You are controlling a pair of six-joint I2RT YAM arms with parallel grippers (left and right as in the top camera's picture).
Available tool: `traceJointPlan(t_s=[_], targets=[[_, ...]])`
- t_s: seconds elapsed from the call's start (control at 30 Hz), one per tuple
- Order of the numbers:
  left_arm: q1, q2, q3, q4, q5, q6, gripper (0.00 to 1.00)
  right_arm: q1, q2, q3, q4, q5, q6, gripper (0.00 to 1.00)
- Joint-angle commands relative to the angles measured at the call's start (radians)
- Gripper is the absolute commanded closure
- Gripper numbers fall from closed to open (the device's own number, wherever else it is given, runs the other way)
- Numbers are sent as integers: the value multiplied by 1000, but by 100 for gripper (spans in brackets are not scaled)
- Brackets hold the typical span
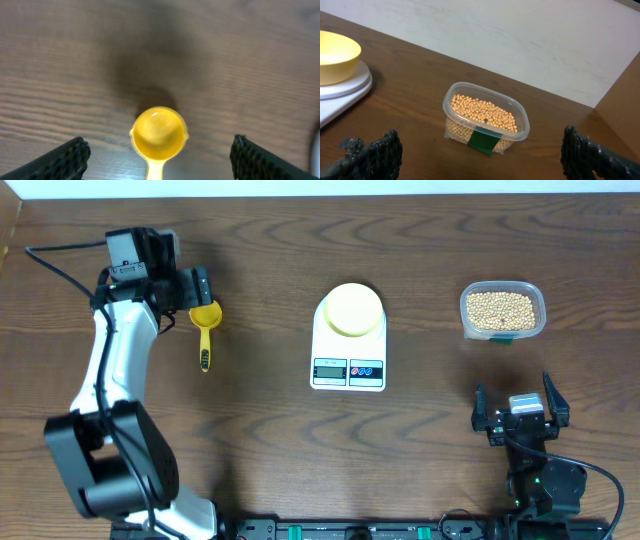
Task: Scoop item into bowl and weigh 50g on scale
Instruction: 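Reach the left gripper down to the yellow scoop's bowl end, then grasp the yellow scoop with the left gripper and lift it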
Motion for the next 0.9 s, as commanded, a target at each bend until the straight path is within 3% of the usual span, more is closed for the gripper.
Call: traceJointPlan(t_s=[0.0, 0.1, 0.2, 0.53, 0.67, 0.87], targets=[[-3, 39, 14, 10, 10, 93, 22, -1, -6, -1, -5, 4, 0, 1], [-7, 62, 14, 24, 8, 144, 35, -1, -6, -1, -5, 4, 0, 1], [-6, 98, 14, 54, 5, 148, 40, -1, -6, -1, -5, 4, 0, 1], [-6, 202, 13, 86, -89, 137, 42, -1, -6, -1, -5, 4, 0, 1], [-6, 232, 11, 76, -89, 129, 55, -1, -6, -1, -5, 4, 0, 1], [-6, 262, 10, 68, -90, 89, 58, -1, -6, -1, -5, 4, 0, 1]])
